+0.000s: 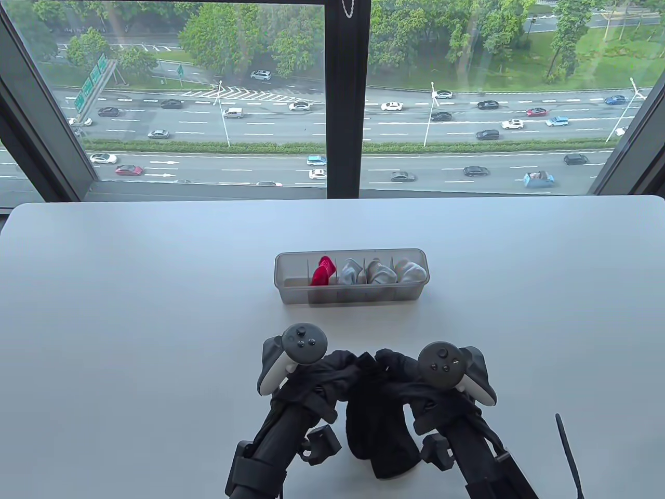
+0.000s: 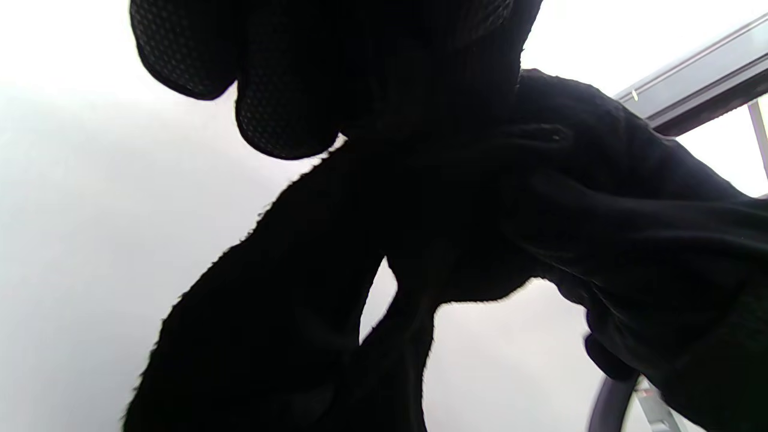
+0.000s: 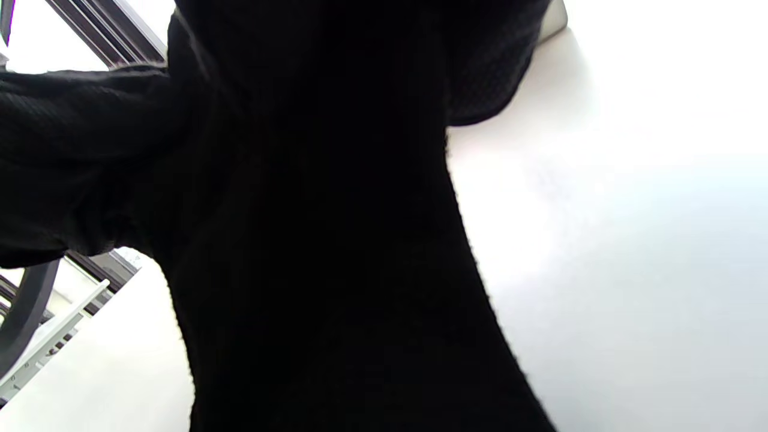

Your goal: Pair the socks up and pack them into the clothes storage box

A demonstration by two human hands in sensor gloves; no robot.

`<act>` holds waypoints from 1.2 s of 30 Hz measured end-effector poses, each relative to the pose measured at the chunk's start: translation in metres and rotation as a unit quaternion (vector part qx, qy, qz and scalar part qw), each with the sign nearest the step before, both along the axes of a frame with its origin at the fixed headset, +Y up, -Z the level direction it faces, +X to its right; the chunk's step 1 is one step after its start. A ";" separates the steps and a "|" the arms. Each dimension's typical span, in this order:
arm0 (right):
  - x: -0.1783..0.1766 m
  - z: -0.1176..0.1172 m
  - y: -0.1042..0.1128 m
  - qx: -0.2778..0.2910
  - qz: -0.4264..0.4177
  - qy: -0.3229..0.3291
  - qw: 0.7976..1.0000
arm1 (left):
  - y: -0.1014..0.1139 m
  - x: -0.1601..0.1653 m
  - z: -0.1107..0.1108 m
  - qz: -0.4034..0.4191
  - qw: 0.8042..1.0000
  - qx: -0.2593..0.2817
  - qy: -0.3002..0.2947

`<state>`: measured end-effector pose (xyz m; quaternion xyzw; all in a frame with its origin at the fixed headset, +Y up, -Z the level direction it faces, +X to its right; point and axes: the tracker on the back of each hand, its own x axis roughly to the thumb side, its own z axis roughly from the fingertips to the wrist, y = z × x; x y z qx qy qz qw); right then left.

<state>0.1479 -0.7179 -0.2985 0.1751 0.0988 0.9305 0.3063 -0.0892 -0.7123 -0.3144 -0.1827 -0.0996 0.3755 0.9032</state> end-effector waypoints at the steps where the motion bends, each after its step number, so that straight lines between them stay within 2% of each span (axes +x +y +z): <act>1: 0.003 0.002 0.007 0.025 -0.012 -0.005 1.000 | 0.004 -0.004 0.000 -0.008 0.999 0.045 0.023; 4: 0.006 0.005 0.020 0.066 -0.005 0.017 0.998 | 0.006 -0.010 0.000 0.001 0.997 0.066 0.028; 6: 0.005 0.006 0.027 0.040 -0.033 0.055 0.997 | 0.004 -0.010 -0.001 0.049 0.997 0.058 0.001; 7: 0.003 0.007 0.030 0.018 -0.062 0.078 0.995 | 0.005 -0.007 -0.002 0.080 0.995 0.050 -0.031; 8: 0.002 0.009 0.031 0.017 -0.078 0.080 0.994 | 0.005 -0.005 -0.002 0.099 0.993 0.042 -0.050; 11: 0.001 0.013 0.034 0.054 -0.117 0.050 0.990 | 0.006 0.002 -0.001 0.174 0.979 -0.007 -0.105; 13: 0.004 0.016 0.033 0.087 -0.124 0.007 0.988 | 0.004 0.005 0.000 0.204 0.969 -0.024 -0.135; 14: 0.004 0.017 0.033 0.105 -0.119 -0.013 0.987 | 0.005 0.007 0.001 0.212 0.967 -0.026 -0.142; 17: 0.002 0.019 0.034 0.133 -0.067 -0.011 0.989 | 0.004 0.009 0.002 0.220 0.961 -0.024 -0.165; 19: 0.001 0.019 0.034 0.146 -0.055 -0.024 0.987 | 0.004 0.014 0.005 0.234 0.953 -0.044 -0.186; 20: 0.001 0.018 0.033 0.143 -0.059 -0.029 0.987 | 0.006 0.018 0.006 0.208 0.956 -0.045 -0.200; 21: 0.001 0.018 0.033 0.143 -0.060 -0.034 0.987 | 0.008 0.020 0.007 0.181 0.962 -0.039 -0.201; 23: 0.003 0.018 0.031 0.159 -0.050 -0.065 0.984 | 0.017 0.023 0.010 0.095 0.986 0.048 -0.130; 24: 0.004 0.017 0.030 0.169 -0.041 -0.080 0.982 | 0.019 0.023 0.011 0.081 0.987 0.075 -0.114; 25: 0.008 0.013 0.029 0.154 -0.033 -0.074 0.985 | 0.021 0.024 0.013 0.073 0.988 0.087 -0.107; 27: 0.014 0.004 0.022 0.060 -0.046 0.004 0.997 | 0.023 0.025 0.017 0.058 0.987 0.091 -0.118; 28: 0.017 0.002 0.017 0.007 -0.068 0.030 0.997 | 0.024 0.026 0.018 0.052 0.986 0.096 -0.122; 29: 0.019 0.000 0.015 -0.013 -0.085 0.038 0.996 | 0.024 0.027 0.019 0.044 0.987 0.100 -0.121; 30: 0.020 -0.001 0.013 -0.018 -0.098 0.037 0.994 | 0.025 0.028 0.019 0.028 0.987 0.105 -0.117; 32: 0.022 0.000 0.015 0.029 -0.115 -0.020 0.993 | 0.028 0.028 0.021 -0.034 0.983 0.148 -0.099; 33: 0.022 0.000 0.017 0.039 -0.117 -0.025 0.992 | 0.030 0.027 0.021 -0.057 0.977 0.183 -0.092; 36: 0.017 0.003 0.024 0.052 -0.126 -0.017 0.991 | 0.037 0.026 0.023 -0.084 0.967 0.227 -0.081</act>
